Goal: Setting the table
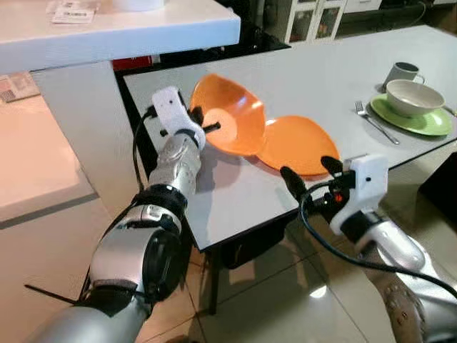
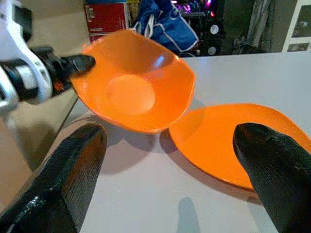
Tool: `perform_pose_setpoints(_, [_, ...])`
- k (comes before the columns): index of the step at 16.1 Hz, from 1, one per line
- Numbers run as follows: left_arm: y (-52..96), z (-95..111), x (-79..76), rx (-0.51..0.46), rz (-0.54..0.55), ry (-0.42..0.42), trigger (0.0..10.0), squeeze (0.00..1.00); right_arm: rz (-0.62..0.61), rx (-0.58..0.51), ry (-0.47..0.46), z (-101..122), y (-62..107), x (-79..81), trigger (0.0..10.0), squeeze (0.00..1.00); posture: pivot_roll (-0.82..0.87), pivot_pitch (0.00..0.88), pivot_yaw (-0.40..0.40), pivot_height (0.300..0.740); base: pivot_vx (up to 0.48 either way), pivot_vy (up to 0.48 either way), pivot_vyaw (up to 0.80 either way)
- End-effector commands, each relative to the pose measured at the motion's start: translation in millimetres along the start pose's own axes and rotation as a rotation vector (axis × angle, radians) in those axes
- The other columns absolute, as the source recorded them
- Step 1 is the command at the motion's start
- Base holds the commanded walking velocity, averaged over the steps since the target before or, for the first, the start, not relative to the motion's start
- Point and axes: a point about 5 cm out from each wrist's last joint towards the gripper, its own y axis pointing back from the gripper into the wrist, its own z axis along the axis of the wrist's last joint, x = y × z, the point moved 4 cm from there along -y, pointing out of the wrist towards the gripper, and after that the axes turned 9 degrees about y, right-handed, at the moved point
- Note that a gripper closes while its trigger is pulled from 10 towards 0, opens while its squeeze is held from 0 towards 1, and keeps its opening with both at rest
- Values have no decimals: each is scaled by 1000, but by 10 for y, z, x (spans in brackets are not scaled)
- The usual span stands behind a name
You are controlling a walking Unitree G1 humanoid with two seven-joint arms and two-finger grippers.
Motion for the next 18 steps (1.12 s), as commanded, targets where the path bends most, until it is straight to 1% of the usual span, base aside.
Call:
perform_pose_setpoints(1, [-34, 167, -91, -53, -6, 1, 10000, 0, 20, 3, -5, 32, 46, 27, 10000, 0, -100, 57, 19, 740, 0, 0, 0])
perform_pose_setpoints(2, [-35, 158, -63, -50, 11, -11, 10000, 0, 39, 9, -1, 45, 76, 63, 10000, 0, -110, 73, 22, 740, 0, 0, 0])
perform_pose_setpoints(4, [-36, 147, -31, -49, 31, 2, 10000, 0, 51, 21, 5, 57, 125, 96, 10000, 0, -122, 90, 24, 740, 0, 0, 0])
perform_pose_setpoints(6, [-37, 142, -24, -47, 39, 22, 10000, 0, 50, 31, 6, 63, 145, 95, 10000, 0, -127, 96, 25, 740, 0, 0, 0])
perform_pose_setpoints(9, [-35, 118, 29, -35, 70, 56, 10000, 0, 45, 48, 8, 68, 184, 77, 10000, 0, -143, 114, 26, 740, 0, 0, 0])
perform_pose_setpoints(13, [-29, 99, 103, -26, 100, 35, 10000, 0, 63, 66, 8, 67, 215, 100, 10000, 0, -146, 123, 21, 740, 0, 0, 0])
perform_pose_setpoints(16, [-30, 104, 122, -21, 99, 32, 10000, 0, 73, 68, 8, 71, 213, 112, 10000, 0, -147, 124, 19, 740, 0, 0, 0])
perform_pose_setpoints(17, [-30, 89, 114, -12, 88, 29, 10000, 424, 73, 69, 8, 76, 215, 112, 10000, 0, -154, 120, 20, 740, 0, 0, 0])
perform_pose_setpoints(18, [-30, 80, 107, -8, 84, 27, 10000, 729, 72, 69, 10, 77, 217, 110, 10000, 0, -154, 120, 20, 740, 0, 0, 0])
